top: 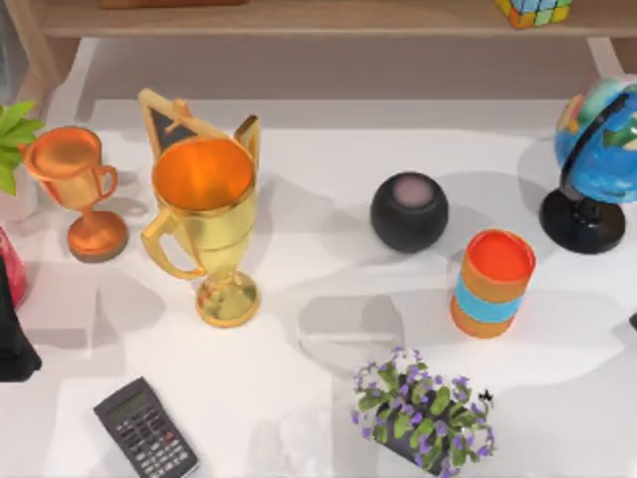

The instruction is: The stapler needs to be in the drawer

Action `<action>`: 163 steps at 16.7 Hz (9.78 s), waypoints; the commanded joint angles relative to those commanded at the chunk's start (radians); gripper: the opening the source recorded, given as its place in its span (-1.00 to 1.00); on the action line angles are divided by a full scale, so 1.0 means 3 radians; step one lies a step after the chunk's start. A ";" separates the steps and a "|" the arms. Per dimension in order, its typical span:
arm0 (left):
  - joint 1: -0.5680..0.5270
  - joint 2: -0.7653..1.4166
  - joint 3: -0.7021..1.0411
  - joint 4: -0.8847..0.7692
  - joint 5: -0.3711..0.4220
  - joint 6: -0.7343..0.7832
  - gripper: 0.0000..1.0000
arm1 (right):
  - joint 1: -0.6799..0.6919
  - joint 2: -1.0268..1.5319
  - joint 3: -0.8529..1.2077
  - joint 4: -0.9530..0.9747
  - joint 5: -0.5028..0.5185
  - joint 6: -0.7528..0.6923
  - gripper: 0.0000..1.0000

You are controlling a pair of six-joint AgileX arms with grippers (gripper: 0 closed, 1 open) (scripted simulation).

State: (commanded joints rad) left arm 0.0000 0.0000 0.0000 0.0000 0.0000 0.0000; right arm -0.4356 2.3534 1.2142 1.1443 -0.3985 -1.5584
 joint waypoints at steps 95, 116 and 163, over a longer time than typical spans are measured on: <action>0.0000 0.0000 0.0000 0.0000 0.0000 0.0000 1.00 | -0.1094 -0.1061 -0.2582 0.1493 -0.1033 0.0106 1.00; 0.0000 0.0000 0.0000 0.0000 0.0000 0.0000 1.00 | 0.0244 -0.2275 -0.0952 -0.5637 0.0849 0.3192 1.00; 0.0000 0.0000 0.0000 0.0000 0.0000 0.0000 1.00 | 0.1422 -0.1877 -0.0855 -0.6279 0.1323 0.3551 -1.00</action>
State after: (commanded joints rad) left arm 0.0000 0.0000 0.0000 0.0000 0.0000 0.0000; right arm -0.0091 1.7904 0.9578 -0.7394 -0.0017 -0.4931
